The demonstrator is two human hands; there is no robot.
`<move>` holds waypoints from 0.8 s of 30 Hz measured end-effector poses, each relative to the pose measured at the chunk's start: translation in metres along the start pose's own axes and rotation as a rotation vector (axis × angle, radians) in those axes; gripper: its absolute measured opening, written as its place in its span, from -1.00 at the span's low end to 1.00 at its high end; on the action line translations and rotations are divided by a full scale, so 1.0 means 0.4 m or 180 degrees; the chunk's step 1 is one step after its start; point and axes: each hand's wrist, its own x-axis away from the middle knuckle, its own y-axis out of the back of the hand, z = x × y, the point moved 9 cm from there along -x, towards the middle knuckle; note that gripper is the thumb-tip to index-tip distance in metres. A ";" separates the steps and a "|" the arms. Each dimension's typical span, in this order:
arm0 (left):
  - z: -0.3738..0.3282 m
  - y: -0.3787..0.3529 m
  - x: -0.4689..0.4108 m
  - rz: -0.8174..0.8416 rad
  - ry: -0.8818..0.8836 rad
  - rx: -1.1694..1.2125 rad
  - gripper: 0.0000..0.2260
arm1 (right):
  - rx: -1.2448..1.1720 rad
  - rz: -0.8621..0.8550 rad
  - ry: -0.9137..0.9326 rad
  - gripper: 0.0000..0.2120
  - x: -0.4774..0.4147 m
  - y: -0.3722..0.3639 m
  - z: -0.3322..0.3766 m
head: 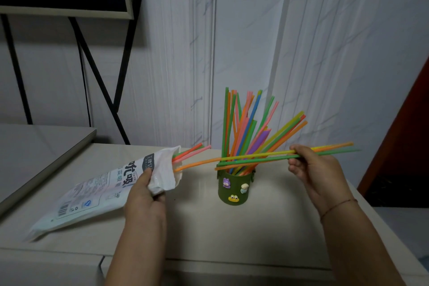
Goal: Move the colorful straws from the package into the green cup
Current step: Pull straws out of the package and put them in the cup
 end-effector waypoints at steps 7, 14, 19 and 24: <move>0.014 -0.001 0.002 0.0004 0.0084 0.0021 -0.84 | 0.0270 -0.0240 0.0268 -0.85 -0.020 0.045 0.024; 0.023 0.000 0.005 -0.0023 0.0101 0.0014 -0.84 | 0.0890 -0.0024 0.0564 -0.86 -0.021 -0.005 0.019; 0.026 0.005 0.005 -0.0064 0.0093 -0.0087 -0.82 | 0.1286 0.0231 0.0593 -0.83 -0.017 -0.053 -0.018; 0.031 0.007 0.010 -0.0099 0.0077 -0.0143 -0.73 | 0.1601 0.0331 0.0472 -0.83 -0.019 -0.080 -0.063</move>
